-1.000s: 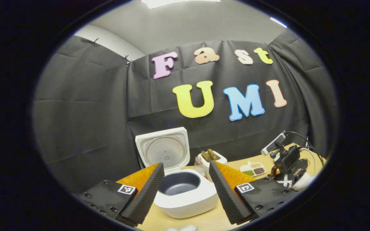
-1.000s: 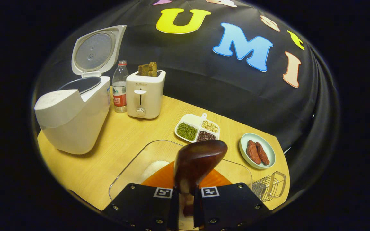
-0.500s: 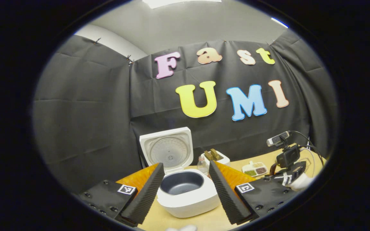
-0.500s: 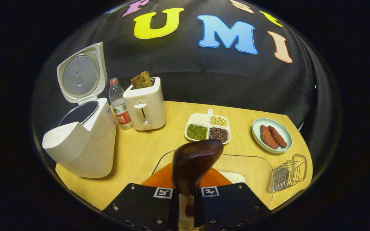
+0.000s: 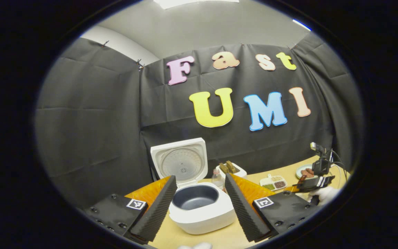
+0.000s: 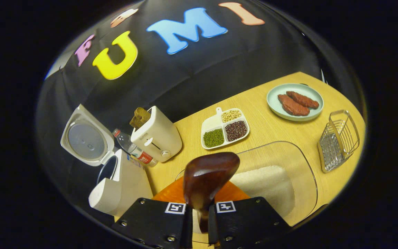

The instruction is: Close the left gripper, press the button to open the rice cooker; take a wooden spoon from the chopstick holder with the right hand, scoop a spoonful of rice and pour it into the rice cooker, then put the wooden spoon back into the chopstick holder.

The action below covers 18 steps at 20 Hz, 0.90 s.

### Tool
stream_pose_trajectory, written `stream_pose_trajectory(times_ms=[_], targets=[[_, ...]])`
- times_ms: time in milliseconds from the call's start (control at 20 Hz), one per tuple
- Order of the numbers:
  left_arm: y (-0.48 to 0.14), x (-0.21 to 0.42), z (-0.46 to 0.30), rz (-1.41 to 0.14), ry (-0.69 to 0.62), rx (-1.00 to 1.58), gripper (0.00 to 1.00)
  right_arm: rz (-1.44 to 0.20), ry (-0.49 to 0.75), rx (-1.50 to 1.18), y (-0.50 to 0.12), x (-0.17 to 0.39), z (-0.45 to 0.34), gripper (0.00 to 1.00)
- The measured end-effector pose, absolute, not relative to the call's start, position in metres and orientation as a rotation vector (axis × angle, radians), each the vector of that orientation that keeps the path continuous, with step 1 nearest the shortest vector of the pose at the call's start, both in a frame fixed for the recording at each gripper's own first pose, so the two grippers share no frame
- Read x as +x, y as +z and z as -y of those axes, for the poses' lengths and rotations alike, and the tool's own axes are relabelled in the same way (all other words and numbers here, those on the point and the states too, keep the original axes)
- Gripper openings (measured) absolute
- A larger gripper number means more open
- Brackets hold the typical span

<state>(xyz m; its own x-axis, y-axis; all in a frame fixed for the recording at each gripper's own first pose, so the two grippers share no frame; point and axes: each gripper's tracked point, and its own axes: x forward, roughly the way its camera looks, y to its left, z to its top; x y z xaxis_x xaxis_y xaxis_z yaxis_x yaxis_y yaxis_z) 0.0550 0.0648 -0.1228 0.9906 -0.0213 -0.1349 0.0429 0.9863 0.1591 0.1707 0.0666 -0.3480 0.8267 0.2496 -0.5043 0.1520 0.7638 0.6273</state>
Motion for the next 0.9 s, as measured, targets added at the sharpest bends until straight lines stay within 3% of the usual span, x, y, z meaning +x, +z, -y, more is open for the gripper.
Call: stream_pose_trajectory(times_ms=[500, 900], targets=[[-0.11, 0.06, -0.035, -0.12, -0.091, 0.143, 0.97, -0.523, 0.067, 1.125, -0.335, 0.171, -0.023, 0.18], [-0.108, 0.061, -0.035, -0.123, -0.09, 0.141, 0.98, -0.484, 0.018, 1.257, -0.338, 0.168, 0.007, 0.18]])
